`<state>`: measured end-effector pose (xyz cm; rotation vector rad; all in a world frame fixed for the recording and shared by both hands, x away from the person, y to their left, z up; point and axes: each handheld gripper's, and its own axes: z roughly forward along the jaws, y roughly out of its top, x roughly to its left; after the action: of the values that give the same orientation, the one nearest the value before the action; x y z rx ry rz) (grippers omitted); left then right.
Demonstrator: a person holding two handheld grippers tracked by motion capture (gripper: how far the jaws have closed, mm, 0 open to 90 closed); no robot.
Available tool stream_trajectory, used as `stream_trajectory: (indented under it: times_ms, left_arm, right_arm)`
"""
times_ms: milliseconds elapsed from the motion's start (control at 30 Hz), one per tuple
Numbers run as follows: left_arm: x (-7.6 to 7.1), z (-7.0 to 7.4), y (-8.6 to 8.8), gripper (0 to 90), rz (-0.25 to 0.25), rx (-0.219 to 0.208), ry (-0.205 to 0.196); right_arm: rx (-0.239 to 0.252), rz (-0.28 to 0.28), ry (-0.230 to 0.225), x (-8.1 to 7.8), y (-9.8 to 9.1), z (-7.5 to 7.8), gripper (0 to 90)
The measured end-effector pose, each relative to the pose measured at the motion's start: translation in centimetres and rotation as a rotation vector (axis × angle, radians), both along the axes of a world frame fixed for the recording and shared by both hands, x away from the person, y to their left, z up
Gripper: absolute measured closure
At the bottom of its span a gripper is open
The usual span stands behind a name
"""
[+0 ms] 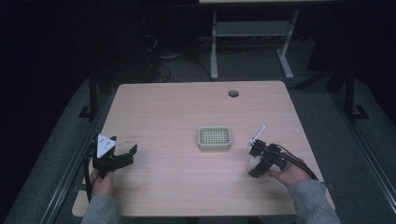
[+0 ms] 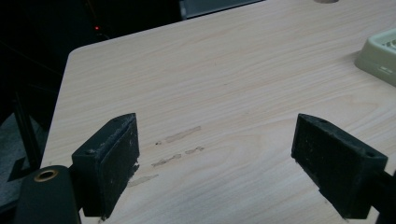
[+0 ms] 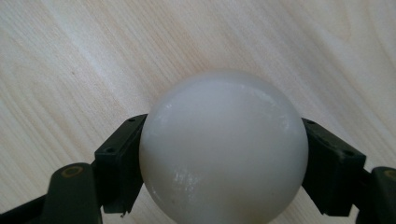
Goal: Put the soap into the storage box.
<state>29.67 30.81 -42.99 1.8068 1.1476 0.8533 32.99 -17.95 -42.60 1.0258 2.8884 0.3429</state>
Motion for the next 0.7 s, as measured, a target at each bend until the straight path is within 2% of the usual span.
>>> stream_trajectory:
  times_ms: [233, 700]
  left_arm:
    - [0.0, 0.1, 0.0, 14.8, 0.002, 0.01, -0.005]
    - [-0.1, 0.1, 0.0, 14.8, 0.001, 0.0, -0.006]
  right_arm:
    - [0.016, 0.007, 0.005, 0.4, 0.1, 0.8, 23.9]
    - [0.032, 0.01, -0.001, 1.1, 0.4, 2.3, 23.9]
